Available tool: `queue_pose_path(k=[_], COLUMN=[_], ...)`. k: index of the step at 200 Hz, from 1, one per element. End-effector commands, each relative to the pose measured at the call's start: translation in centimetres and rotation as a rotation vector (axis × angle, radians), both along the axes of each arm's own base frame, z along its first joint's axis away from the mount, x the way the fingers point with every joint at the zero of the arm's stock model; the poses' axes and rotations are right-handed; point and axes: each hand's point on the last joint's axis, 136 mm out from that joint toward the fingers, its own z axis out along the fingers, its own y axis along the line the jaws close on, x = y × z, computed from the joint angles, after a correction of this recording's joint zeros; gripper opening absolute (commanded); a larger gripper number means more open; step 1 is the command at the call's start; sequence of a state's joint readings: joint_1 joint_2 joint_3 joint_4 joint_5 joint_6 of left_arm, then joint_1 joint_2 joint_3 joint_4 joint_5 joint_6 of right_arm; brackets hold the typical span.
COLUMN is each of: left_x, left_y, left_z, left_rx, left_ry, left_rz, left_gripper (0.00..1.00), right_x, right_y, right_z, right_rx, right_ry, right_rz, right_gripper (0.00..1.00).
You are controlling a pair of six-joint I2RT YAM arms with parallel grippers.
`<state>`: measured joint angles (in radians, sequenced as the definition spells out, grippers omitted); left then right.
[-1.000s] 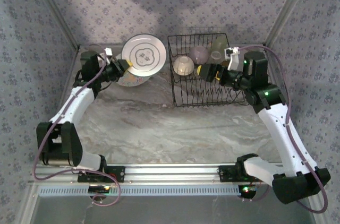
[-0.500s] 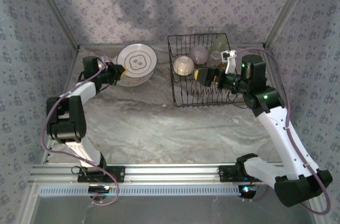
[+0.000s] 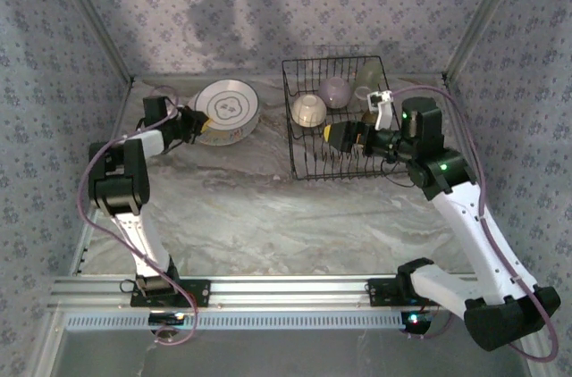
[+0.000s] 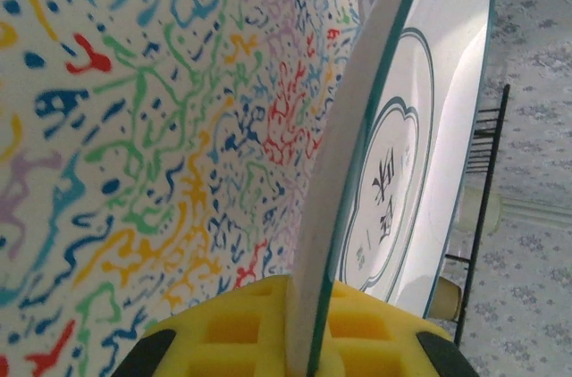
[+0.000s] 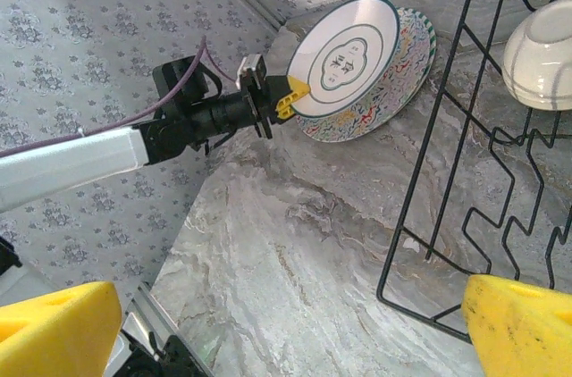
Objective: Unload the mixed dishes from the dish rack
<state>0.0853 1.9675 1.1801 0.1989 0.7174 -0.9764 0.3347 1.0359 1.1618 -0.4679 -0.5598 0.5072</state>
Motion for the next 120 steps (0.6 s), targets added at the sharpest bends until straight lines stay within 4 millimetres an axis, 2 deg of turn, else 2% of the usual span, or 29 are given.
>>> queue_pose_path(k=[1,120], left_x=[1.5,3.4], left_y=[0.4,1.7], left_z=[1.7,-1.1], left_rx=[0.011,0.032], left_ry=[-0.079,-0.027], left_rz=[-0.024,0.003], left_gripper=[0.0,0.0], right_x=[-0.4,-0.6], right_y=[-0.1,0.2], right_z=[-0.1,-0.6], right_rx=[-0.013,-0.036], right_ry=[-0.005,0.01], right_rz=[0.0,-0.006], right_gripper=[1.0,1.0])
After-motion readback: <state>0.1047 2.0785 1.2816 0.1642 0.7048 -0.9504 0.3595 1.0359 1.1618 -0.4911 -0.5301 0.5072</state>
